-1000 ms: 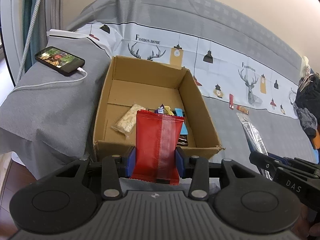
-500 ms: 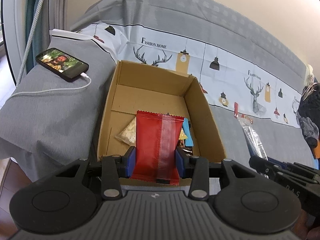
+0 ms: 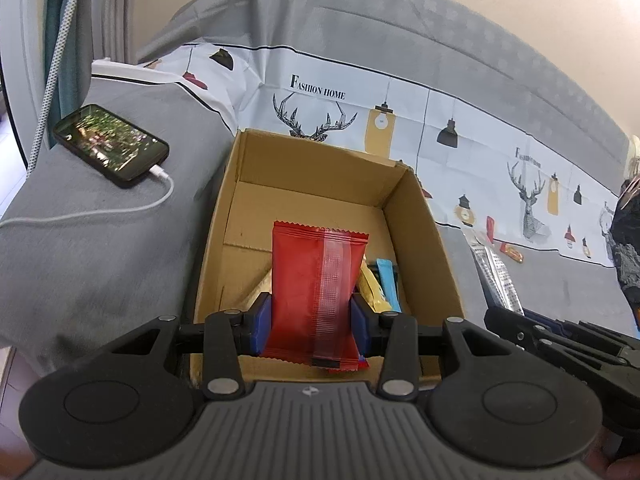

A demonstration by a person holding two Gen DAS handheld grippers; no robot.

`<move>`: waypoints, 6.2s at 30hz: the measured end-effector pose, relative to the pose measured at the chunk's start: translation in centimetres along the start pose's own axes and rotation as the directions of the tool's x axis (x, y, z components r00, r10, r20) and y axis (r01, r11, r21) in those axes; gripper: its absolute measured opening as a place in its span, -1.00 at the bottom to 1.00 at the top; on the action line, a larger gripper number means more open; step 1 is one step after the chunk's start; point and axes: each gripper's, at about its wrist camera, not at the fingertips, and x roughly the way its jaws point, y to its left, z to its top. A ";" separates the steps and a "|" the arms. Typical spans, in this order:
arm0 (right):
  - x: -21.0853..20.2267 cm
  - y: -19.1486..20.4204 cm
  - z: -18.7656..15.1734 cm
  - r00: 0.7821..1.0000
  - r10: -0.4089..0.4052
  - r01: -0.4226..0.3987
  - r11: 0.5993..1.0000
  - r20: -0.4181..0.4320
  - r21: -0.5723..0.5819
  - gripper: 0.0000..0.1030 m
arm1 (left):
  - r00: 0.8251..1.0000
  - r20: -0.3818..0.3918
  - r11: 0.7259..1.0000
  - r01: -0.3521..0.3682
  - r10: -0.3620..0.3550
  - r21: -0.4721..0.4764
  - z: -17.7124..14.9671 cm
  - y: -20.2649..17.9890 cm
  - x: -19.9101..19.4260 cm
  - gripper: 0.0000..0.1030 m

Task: Organize snacks
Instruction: 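Lower both tools into the box and open them to release the packets, then lift both tools up out of the box, then grasp the red stick with the left tool while the right tool grasps the orange candy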

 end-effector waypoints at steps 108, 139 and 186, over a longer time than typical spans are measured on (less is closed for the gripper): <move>-9.4 1.4 -7.0 0.997 -0.060 0.062 0.997 0.054 -0.041 0.99 | 0.989 0.051 0.987 -0.146 0.142 0.073 -8.9 -3.1 -8.2 1.00; -6.5 -3.2 -7.9 0.999 -0.036 0.037 0.992 -0.009 0.125 0.99 | 0.974 -0.042 0.959 -0.210 0.222 0.191 -9.1 -5.5 -4.5 1.00; 26.1 -44.9 1.0 0.974 -0.201 0.214 0.969 0.108 -0.124 0.06 | 0.952 -0.306 0.883 0.157 -0.015 0.443 8.3 -43.9 48.1 -0.83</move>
